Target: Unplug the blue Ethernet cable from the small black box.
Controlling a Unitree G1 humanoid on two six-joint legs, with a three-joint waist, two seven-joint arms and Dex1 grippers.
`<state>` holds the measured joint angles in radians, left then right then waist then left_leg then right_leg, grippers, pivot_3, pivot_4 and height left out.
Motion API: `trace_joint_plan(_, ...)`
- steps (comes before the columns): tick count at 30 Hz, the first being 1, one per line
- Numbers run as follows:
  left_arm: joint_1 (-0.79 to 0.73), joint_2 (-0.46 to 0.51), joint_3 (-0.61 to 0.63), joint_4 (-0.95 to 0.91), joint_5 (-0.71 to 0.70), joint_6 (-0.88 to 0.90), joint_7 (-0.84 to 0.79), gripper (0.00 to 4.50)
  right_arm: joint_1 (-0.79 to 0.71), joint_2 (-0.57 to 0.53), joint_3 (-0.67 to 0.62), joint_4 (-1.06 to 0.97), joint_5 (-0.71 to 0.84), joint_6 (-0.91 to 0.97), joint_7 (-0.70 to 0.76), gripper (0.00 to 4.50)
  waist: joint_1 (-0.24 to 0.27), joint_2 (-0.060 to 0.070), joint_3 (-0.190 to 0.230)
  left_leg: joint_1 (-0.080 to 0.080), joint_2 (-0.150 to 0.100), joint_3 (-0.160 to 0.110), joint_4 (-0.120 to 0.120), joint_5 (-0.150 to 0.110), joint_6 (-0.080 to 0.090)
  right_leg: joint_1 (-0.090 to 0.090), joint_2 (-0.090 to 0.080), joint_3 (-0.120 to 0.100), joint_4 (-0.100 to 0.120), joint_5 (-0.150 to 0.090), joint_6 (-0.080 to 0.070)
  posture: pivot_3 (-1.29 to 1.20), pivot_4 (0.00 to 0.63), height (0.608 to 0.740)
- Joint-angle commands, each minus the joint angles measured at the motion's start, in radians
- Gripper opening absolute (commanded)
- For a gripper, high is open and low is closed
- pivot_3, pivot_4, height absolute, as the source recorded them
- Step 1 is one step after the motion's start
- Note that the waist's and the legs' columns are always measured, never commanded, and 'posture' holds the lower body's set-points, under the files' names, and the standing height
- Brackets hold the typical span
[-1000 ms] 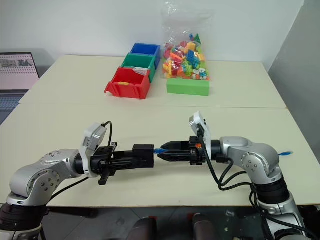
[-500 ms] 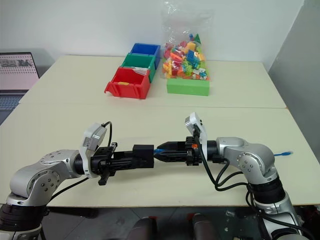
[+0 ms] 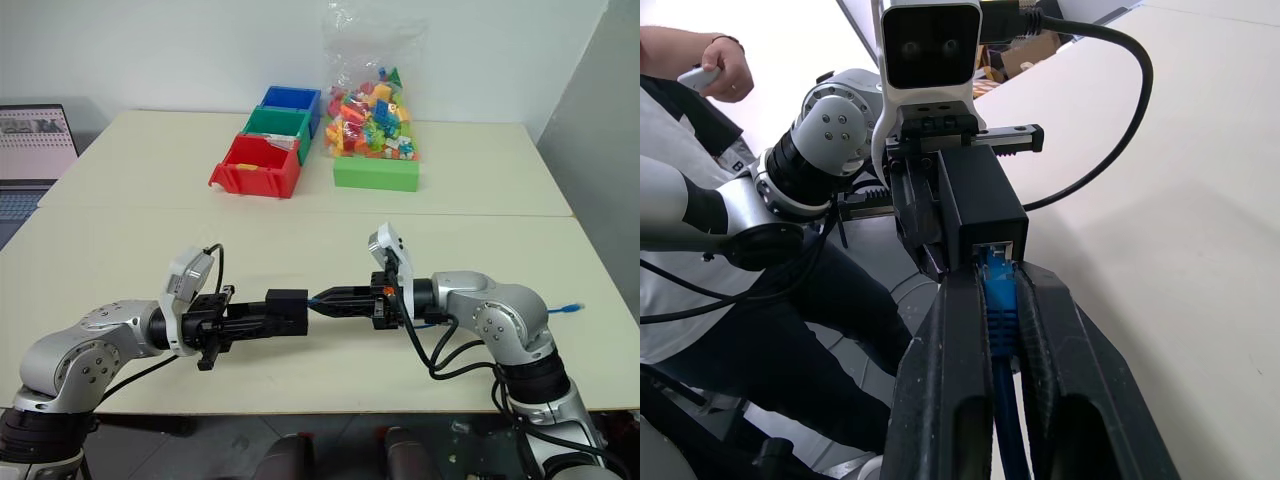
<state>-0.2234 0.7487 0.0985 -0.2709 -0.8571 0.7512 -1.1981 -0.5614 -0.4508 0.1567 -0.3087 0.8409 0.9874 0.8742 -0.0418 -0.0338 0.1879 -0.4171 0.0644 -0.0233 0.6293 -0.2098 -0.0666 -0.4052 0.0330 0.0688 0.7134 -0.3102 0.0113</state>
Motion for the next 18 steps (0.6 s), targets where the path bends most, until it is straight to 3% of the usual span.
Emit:
trace_joint_plan(1, -0.017, -0.007, 0.02, -0.026, -0.019, -0.013, 0.002, 0.78, -0.018, -0.002, 0.008, -0.019, -0.008, -0.017, 0.016, 0.08, 0.0, 0.0, 0.0, 0.0, 0.0, 0.0, 0.0, 0.0, 0.0, 0.0, 0.0, 0.0, 0.0, 0.0, 0.0, 0.0, 0.15, 0.74)
trace_joint_plan(18, 0.027, 0.005, 0.09, 0.009, -0.03, -0.011, 0.01, 0.78, 0.004, -0.071, -0.043, 0.031, -0.005, -0.005, 0.051, 0.07, 0.0, 0.0, 0.0, 0.0, 0.0, 0.0, 0.0, 0.0, 0.0, 0.0, 0.0, 0.0, 0.0, 0.0, 0.0, 0.0, 0.15, 0.74)
